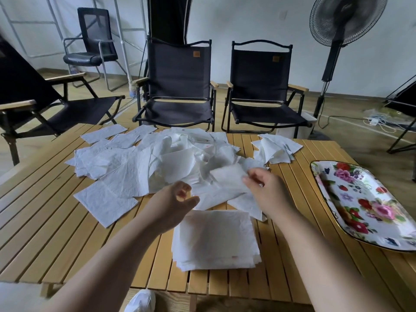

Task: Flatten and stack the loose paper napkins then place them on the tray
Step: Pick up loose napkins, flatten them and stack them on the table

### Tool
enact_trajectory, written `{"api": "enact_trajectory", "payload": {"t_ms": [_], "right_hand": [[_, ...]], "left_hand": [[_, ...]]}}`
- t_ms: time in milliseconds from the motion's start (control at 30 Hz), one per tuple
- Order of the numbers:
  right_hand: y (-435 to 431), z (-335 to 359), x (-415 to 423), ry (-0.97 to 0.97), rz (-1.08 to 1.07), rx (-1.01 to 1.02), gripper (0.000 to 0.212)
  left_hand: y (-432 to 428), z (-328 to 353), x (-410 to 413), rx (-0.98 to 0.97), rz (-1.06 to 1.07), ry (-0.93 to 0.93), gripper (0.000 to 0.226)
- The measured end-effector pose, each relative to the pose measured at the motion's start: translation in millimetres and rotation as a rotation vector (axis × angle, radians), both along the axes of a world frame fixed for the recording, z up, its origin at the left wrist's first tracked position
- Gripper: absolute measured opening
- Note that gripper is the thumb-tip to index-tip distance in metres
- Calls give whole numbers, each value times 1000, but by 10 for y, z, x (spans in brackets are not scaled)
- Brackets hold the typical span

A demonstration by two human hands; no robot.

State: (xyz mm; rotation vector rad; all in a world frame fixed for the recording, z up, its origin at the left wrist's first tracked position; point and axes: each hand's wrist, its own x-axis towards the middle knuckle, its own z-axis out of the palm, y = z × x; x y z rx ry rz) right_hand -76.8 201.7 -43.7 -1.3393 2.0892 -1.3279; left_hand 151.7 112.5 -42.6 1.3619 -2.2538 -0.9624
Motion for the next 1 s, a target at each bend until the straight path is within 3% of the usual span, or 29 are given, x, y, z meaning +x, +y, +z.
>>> {"api": "enact_trajectory", "payload": {"t_ms": [100, 200, 333, 400, 467, 600, 667, 733, 767, 867, 933, 1000], "right_hand": [[110, 240, 151, -415, 128, -135, 10], [276, 445, 278, -824, 210, -200, 14], [472, 471, 330, -912, 226, -115, 26], [538, 440, 285, -774, 213, 56, 24], [557, 428, 223, -536, 220, 286, 14], [512, 258, 203, -285, 276, 583, 16], [471, 64, 166, -123, 216, 656, 28], [376, -86, 74, 23, 73, 600, 41], [318, -112, 9, -1, -17, 516, 42], [121, -173, -194, 20, -230, 305, 23], [-16, -282, -275, 143, -260, 342, 13], [-145, -460, -311, 204, -179, 385, 20]], "left_hand": [[51, 98, -8, 192, -35, 258, 64], [162, 226, 7, 548, -122, 522, 56], [256, 269, 56, 750, -178, 665, 26], [239, 232, 37, 739, -134, 659, 19], [220, 171, 56, 680, -118, 591, 30], [221, 21, 111, 493, -167, 237, 23], [204, -19, 80, 389, -147, 115, 23], [163, -26, 33, 314, -107, 86, 26], [138, -24, 14, 247, -99, 53, 28], [41, -56, -5, -3, -91, -63, 26], [-22, -72, -20, -70, -59, -20, 21], [-86, -97, -47, -51, -15, 66, 16]]}}
